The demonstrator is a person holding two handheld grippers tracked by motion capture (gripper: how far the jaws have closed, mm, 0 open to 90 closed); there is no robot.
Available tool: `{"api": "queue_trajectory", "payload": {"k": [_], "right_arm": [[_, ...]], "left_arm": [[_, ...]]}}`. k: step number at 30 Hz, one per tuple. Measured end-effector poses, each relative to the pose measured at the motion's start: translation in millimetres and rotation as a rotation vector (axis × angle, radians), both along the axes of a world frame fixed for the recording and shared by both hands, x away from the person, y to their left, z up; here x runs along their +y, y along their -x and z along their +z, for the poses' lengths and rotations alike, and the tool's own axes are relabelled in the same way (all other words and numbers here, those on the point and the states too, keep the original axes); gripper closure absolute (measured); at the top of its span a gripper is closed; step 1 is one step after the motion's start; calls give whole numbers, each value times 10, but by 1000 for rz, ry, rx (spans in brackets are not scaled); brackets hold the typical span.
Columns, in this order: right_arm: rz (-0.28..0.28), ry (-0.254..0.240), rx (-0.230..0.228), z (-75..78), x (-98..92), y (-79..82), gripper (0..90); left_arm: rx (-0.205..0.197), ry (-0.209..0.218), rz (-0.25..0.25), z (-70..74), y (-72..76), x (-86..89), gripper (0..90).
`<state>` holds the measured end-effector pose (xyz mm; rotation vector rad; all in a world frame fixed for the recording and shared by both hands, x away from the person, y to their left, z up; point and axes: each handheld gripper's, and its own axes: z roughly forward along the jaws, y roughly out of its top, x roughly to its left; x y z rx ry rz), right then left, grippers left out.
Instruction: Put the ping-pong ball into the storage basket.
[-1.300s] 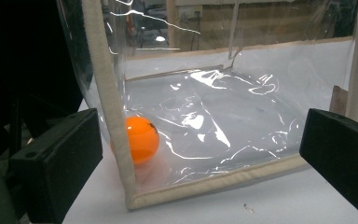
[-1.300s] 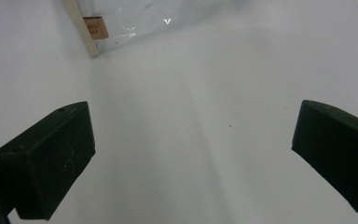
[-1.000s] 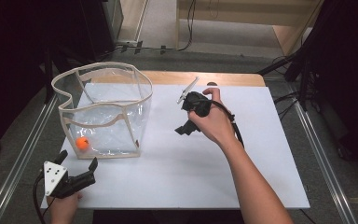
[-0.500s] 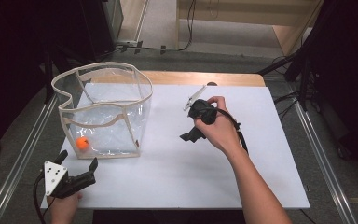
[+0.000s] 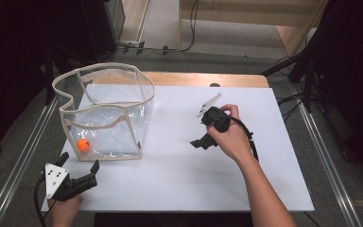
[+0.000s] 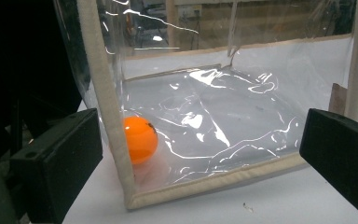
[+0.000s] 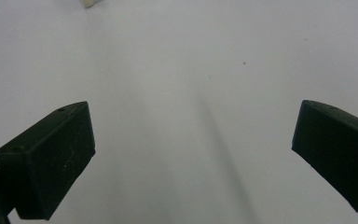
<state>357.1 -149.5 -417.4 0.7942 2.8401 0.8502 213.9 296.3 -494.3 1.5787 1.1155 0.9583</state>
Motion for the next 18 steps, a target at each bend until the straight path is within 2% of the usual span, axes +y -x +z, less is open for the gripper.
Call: {"api": "queue_trajectory", "payload": {"k": [10, 18], "right_arm": [[-16, -20, 1, -109, -124, 94, 0], [-50, -46, 5, -223, -258, 168, 0]], "left_arm": [[-3, 0, -3, -2, 3, -2, 0], [-3, -2, -4, -2, 1, -2, 0]]}}
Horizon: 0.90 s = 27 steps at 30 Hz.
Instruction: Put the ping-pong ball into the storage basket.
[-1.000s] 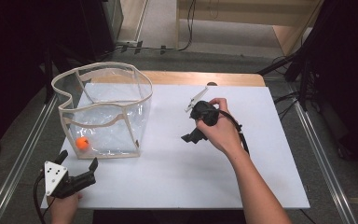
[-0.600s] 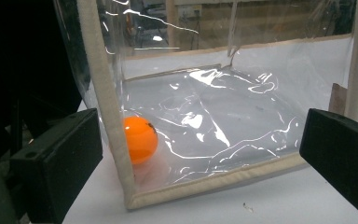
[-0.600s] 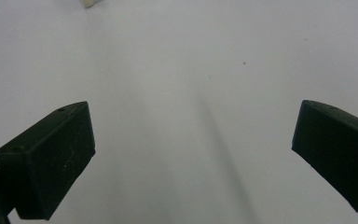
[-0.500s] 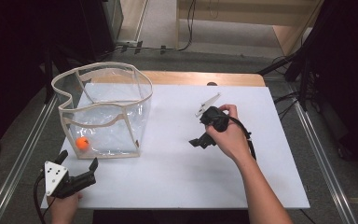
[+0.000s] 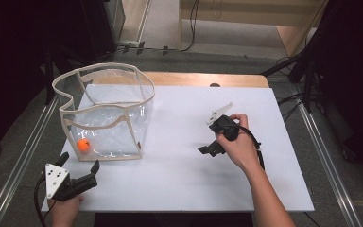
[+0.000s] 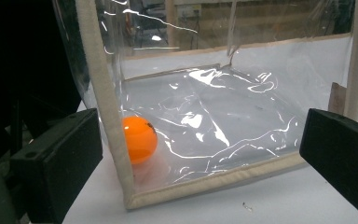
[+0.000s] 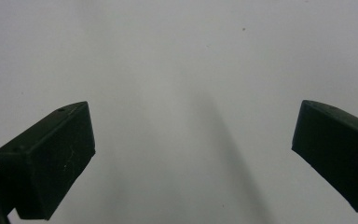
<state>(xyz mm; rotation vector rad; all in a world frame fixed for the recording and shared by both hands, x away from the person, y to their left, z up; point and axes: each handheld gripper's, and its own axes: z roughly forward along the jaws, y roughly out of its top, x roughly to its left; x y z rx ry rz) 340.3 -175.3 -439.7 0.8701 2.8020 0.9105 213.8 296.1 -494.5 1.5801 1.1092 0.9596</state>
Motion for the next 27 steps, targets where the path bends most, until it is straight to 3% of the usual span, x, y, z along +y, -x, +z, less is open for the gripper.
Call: {"api": "queue_trajectory", "payload": {"k": [27], "right_arm": [[-110, -86, -19, -199, -543, 263, 0]], "left_arm": [[2, -1, -2, 0, 1, -1, 0]]}}
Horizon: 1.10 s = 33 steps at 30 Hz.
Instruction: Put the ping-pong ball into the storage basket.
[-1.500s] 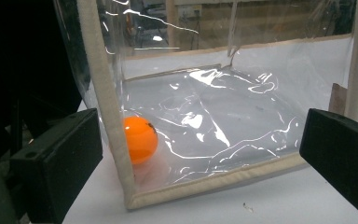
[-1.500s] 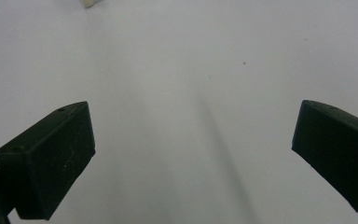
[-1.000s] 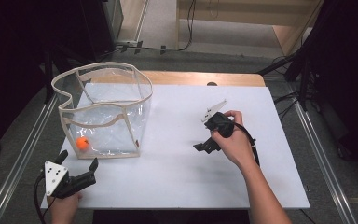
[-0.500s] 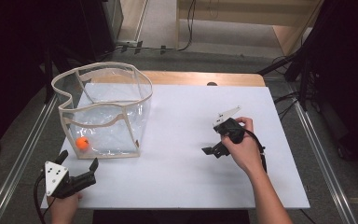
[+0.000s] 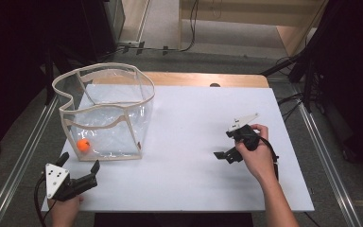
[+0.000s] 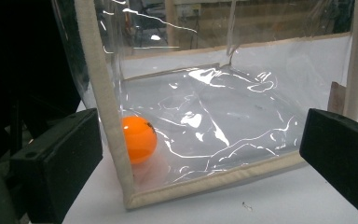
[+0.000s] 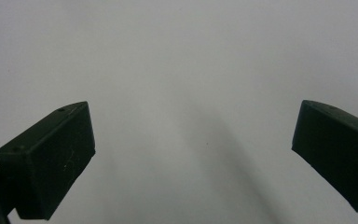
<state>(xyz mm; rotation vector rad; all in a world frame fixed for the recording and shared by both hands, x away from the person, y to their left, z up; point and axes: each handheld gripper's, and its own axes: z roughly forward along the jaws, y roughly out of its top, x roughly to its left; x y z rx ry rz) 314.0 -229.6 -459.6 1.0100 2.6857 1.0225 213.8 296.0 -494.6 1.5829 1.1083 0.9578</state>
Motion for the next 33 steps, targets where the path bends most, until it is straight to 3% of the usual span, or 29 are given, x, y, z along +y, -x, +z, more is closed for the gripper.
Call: {"api": "queue_trajectory", "payload": {"k": [33], "right_arm": [[-112, -97, -48, -176, -560, 340, 0]], "left_arm": [[1, -2, 3, -1, 7, -1, 0]]}}
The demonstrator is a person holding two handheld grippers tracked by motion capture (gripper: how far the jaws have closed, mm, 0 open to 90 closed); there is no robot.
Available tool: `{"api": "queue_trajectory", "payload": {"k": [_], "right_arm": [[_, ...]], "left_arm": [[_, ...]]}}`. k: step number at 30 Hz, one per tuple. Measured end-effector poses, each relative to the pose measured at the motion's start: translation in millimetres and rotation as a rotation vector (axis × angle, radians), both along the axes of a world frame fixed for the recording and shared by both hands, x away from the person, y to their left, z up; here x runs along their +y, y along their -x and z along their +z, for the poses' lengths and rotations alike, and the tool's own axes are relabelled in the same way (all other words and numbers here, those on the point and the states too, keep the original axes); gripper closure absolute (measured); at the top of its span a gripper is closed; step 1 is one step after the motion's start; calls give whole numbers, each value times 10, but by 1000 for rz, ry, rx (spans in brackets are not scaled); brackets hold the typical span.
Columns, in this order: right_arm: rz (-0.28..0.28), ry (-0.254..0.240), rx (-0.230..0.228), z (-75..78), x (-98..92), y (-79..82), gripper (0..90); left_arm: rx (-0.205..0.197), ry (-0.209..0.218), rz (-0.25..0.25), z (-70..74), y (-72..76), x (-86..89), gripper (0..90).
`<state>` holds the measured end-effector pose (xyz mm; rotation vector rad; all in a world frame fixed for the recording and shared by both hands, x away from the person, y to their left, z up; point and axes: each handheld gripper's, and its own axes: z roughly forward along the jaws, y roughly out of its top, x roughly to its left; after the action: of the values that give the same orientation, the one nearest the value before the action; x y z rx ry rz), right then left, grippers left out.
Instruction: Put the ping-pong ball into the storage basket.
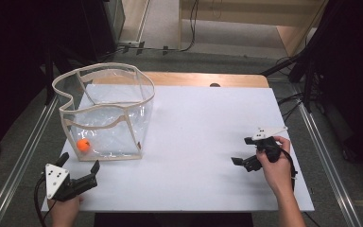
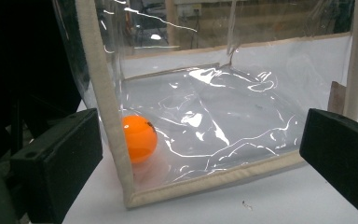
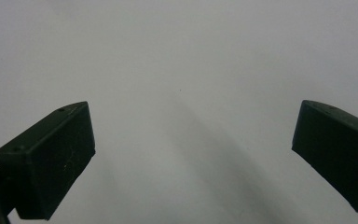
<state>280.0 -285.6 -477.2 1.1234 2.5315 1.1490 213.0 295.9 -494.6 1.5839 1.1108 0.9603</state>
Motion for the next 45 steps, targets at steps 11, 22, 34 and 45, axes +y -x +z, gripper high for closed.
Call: {"api": "queue_trajectory", "payload": {"k": [11, 22, 34, 45], "right_arm": [[-39, -46, -38, -101, -193, 162, 0], [-70, -115, -100, -145, -346, 318, 0], [-102, -168, -140, -252, -481, 451, 0], [-154, -219, -178, -331, -606, 589, 0]], "left_arm": [[-2, -2, -3, 1, 0, 4, 0], [-1, 4, -3, 0, 0, 7, 0], [1, 23, -7, 7, -7, 34, 0], [4, 43, -5, 11, -14, 49, 0]]}}
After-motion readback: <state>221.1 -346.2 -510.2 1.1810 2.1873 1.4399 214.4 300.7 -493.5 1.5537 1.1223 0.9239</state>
